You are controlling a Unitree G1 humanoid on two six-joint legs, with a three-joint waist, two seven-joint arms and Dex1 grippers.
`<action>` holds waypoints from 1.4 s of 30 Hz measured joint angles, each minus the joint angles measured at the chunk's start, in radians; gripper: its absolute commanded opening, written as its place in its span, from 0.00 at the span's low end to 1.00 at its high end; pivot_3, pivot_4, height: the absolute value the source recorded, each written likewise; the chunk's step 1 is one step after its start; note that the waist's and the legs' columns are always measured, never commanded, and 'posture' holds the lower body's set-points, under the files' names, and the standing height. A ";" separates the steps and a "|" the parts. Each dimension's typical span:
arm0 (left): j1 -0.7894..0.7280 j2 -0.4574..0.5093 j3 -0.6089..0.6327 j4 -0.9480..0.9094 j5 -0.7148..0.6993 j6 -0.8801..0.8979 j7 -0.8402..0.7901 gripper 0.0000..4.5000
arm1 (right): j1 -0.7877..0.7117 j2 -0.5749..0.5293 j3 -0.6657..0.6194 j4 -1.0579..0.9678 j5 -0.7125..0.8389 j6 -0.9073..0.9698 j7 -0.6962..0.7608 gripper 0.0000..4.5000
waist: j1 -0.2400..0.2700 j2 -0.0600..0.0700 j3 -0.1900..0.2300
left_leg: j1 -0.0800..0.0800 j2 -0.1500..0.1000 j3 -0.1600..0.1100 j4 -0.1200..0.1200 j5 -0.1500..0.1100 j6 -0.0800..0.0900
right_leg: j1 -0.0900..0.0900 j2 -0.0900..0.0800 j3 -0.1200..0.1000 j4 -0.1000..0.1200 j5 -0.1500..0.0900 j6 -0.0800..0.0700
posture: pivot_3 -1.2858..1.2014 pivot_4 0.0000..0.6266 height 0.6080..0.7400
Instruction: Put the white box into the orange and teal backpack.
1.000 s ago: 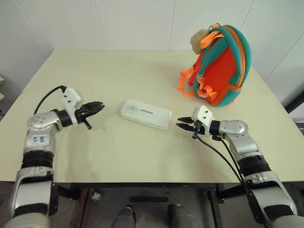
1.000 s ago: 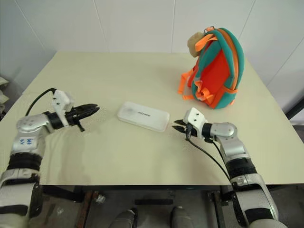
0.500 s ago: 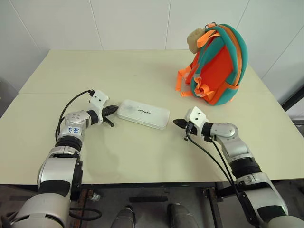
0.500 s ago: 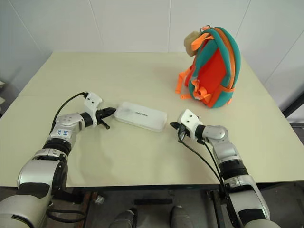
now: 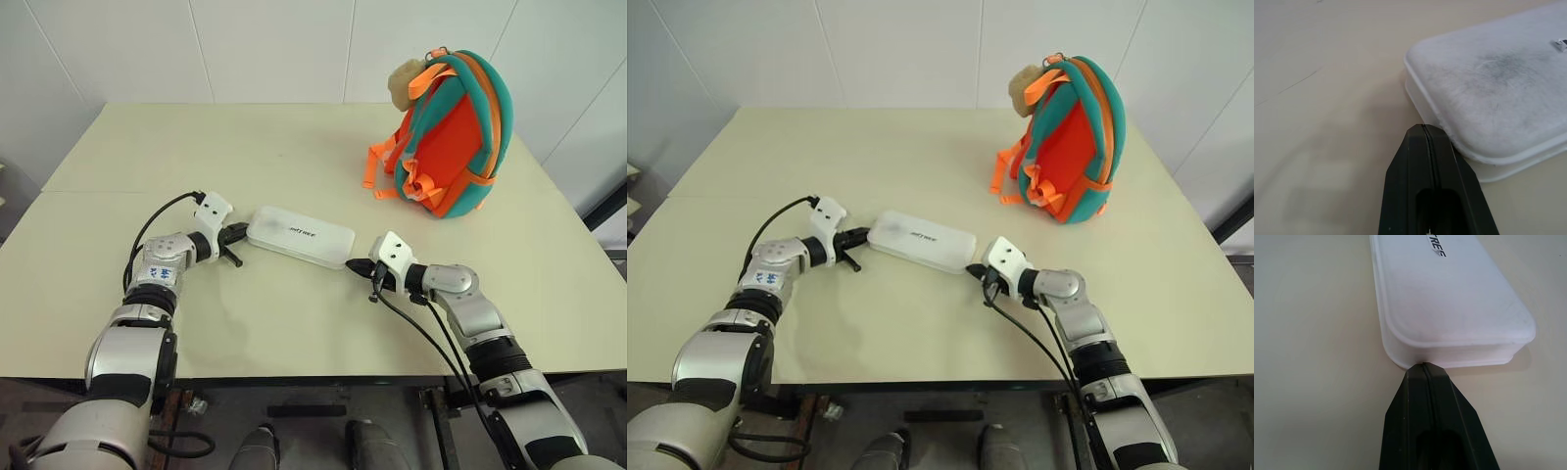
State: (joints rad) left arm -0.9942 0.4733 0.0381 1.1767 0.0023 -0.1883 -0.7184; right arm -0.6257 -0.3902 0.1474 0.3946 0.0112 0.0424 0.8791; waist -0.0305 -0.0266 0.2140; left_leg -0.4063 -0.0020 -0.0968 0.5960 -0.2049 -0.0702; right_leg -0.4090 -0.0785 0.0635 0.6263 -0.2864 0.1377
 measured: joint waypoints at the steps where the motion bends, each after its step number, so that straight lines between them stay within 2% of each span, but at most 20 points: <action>1: 0.019 0.001 0.000 -0.028 -0.002 -0.002 -0.018 0.00 | 0.000 -0.003 0.000 -0.003 0.000 0.002 0.006 0.00 | -0.001 0.000 0.000 | 0.000 0.000 0.000 0.000 0.000 0.000 | 0.000 0.000 0.000 0.000 0.000 0.000 | 0.52 0.24 1.00; 9: 0.195 0.010 0.001 -0.321 -0.055 0.073 -0.123 0.00 | 0.035 -0.080 -0.005 -0.072 0.017 0.036 0.077 0.00 | 0.001 0.000 0.000 | 0.000 0.000 0.000 0.000 0.000 0.000 | 0.000 0.000 0.000 0.000 0.000 0.000 | 0.52 0.24 1.00; 18: 0.454 0.015 -0.007 -0.816 -0.118 0.343 -0.156 0.00 | 0.126 -0.191 -0.040 -0.193 0.062 0.103 0.164 0.00 | 0.002 0.000 0.000 | 0.001 0.000 0.000 0.001 0.000 0.000 | 0.001 0.000 0.000 0.001 0.000 0.000 | 0.52 0.24 1.00; 23: 0.517 0.017 -0.014 -0.971 -0.132 0.454 -0.156 0.00 | 0.143 -0.222 -0.059 -0.200 0.080 0.113 0.186 0.00 | 0.001 0.000 0.000 | 0.001 0.000 0.000 0.001 0.000 0.000 | 0.002 0.000 0.000 0.000 0.000 -0.001 | 0.52 0.24 1.00; 30: 0.574 0.013 -0.022 -1.117 -0.163 0.559 -0.155 0.00 | 0.150 -0.267 -0.079 -0.193 0.092 0.109 0.219 0.00 | 0.001 0.000 0.000 | 0.001 0.000 0.000 0.001 0.000 0.000 | 0.002 0.000 0.000 0.000 0.000 -0.001 | 0.52 0.24 1.00; 37: 0.592 0.012 -0.029 -1.142 -0.170 0.594 -0.146 0.00 | 0.152 -0.279 -0.079 -0.186 0.097 0.110 0.248 0.00 | 0.001 0.000 0.000 | 0.001 0.000 0.000 0.001 0.000 0.000 | 0.002 0.000 0.000 -0.001 0.000 -0.001 | 0.52 0.24 1.00; 42: 0.636 0.018 -0.029 -1.221 -0.193 0.636 -0.145 0.00 | 0.223 -0.296 -0.082 -0.260 0.138 0.132 0.277 0.00 | 0.002 0.000 0.000 | 0.001 0.000 0.000 0.001 0.000 0.000 | 0.003 0.000 0.000 -0.002 0.000 -0.001 | 0.52 0.24 1.00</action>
State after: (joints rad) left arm -0.3584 0.4916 0.0087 -0.0446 -0.1908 0.4476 -0.8632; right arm -0.4026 -0.6865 0.0651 0.1349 0.1494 0.1744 1.1564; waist -0.0283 -0.0266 0.2139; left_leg -0.4052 -0.0016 -0.0971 0.5970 -0.2049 -0.0697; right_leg -0.4065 -0.0788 0.0639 0.6241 -0.2860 0.1365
